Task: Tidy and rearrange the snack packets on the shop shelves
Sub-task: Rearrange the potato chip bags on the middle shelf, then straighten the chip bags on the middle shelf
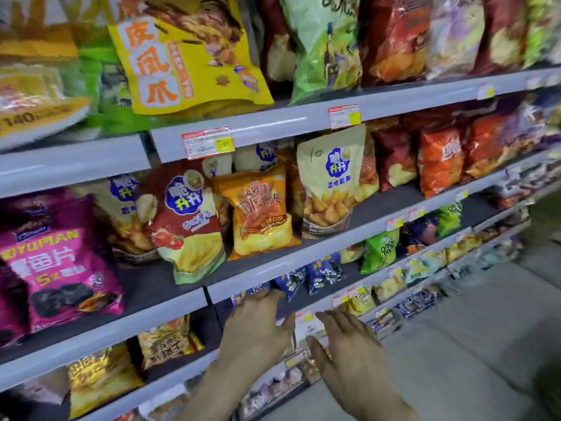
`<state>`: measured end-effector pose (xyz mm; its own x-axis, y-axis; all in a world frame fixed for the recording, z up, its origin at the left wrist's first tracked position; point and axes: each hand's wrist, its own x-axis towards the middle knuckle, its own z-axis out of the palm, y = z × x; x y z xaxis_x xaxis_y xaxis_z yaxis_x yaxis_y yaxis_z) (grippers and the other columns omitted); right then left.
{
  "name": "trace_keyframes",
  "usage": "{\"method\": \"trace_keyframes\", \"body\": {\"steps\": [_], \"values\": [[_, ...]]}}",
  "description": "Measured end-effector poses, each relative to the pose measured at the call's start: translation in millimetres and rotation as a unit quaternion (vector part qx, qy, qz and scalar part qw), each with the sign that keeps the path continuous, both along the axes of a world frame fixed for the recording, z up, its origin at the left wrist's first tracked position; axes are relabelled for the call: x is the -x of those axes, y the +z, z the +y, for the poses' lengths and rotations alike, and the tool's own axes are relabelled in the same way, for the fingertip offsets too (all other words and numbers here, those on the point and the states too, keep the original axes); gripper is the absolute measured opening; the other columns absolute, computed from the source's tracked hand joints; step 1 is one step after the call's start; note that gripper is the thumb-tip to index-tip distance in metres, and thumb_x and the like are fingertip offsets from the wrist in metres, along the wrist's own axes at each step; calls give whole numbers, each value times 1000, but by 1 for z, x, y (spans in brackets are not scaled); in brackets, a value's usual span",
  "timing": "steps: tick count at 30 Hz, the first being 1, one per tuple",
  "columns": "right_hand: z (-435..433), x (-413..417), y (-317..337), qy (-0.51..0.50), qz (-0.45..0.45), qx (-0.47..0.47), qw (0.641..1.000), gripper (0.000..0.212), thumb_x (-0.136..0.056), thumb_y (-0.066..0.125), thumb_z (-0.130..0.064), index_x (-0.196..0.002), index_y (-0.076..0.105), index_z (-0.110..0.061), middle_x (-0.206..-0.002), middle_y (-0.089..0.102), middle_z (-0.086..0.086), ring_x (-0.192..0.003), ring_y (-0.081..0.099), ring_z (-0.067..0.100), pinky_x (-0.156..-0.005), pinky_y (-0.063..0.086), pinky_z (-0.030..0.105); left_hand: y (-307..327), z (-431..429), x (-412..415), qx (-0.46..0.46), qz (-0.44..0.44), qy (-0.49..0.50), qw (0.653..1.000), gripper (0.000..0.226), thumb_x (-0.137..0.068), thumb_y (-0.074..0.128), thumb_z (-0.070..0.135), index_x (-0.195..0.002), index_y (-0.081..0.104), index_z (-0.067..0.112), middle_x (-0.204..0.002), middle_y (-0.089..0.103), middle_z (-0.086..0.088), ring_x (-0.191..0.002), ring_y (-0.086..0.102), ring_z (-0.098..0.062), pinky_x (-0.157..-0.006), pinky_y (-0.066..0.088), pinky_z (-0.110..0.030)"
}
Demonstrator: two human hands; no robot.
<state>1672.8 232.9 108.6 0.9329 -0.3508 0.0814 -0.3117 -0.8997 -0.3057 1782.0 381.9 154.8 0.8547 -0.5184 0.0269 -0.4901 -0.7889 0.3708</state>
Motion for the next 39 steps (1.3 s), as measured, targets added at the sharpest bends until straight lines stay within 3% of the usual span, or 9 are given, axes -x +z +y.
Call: {"method": "trace_keyframes", "body": {"steps": [3,8,15,18,23,27,32,36,39], "values": [[-33,-4,-4,-6,1,4,1000,48,-89,45,-59,-118,71,-31,-114,72,-13,-108,70,18,-82,61,42,-7,-28,4,-19,20,-2,1000,54,-99,53,56,-149,46,38,-142,55,11,-132,55,-20,-101,51,-37],[-82,-31,9,5,1,7,1000,59,-101,29,-60,-150,45,-31,-149,51,-11,-139,44,18,-115,37,39,-13,-54,-12,-8,17,19,1000,57,-100,52,56,-153,39,40,-147,49,16,-135,51,-15,-102,51,-37],[-137,-100,25,2,-64,29,998,53,-99,40,-56,-142,55,-27,-136,63,-5,-128,54,22,-103,46,40,-10,-60,-56,64,5,102,993,68,-99,60,53,-159,34,31,-155,41,8,-142,45,-21,-101,53,-43],[-159,-129,31,23,-80,24,996,58,-101,52,-54,-151,47,-24,-141,60,1,-131,53,26,-103,48,43,-11,-60,-81,129,-8,161,978,83,-96,69,46,-163,26,24,-158,30,-1,-147,38,-31,-103,52,-51],[-199,-169,34,-2,-152,-120,981,82,-94,70,-47,-160,27,-25,-159,38,1,-142,42,26,-103,51,48,-12,-65,-119,206,-40,235,949,97,-91,75,44,-165,18,19,-158,27,-5,-147,32,-37,-104,48,-56],[-237,-193,40,-2,-139,-319,937,105,-85,84,-36,-164,15,-27,-167,27,-5,-153,28,19,-116,37,37,-8,-74,-146,242,-6,275,930,102,-83,76,60,-162,27,17,-152,36,-8,-142,39,-37,-108,45,-56],[-282,-225,40,67,-87,-418,902,111,-71,92,-36,-159,23,-38,-155,47,-16,-141,42,5,-112,37,33,-4,-83,-172,307,54,320,895,110,-59,83,74,-150,42,27,-138,59,-4,-123,59,-31,-98,52,-45],[-298,-241,37,126,-61,-432,891,102,-70,95,-29,-151,36,-37,-137,63,-19,-128,56,-4,-105,45,23,-1,-98,-170,357,57,326,873,85,-72,96,39,-140,48,27,-113,67,14,-92,63,0,-71,47,-10],[-304,-248,31,148,-58,-464,871,93,-63,97,-39,-140,48,-24,-125,74,-6,-122,67,11,-105,52,32,-6,-102,-169,384,55,335,858,78,-68,98,39,-133,57,30,-107,75,16,-92,71,1,-83,60,-27]]}}
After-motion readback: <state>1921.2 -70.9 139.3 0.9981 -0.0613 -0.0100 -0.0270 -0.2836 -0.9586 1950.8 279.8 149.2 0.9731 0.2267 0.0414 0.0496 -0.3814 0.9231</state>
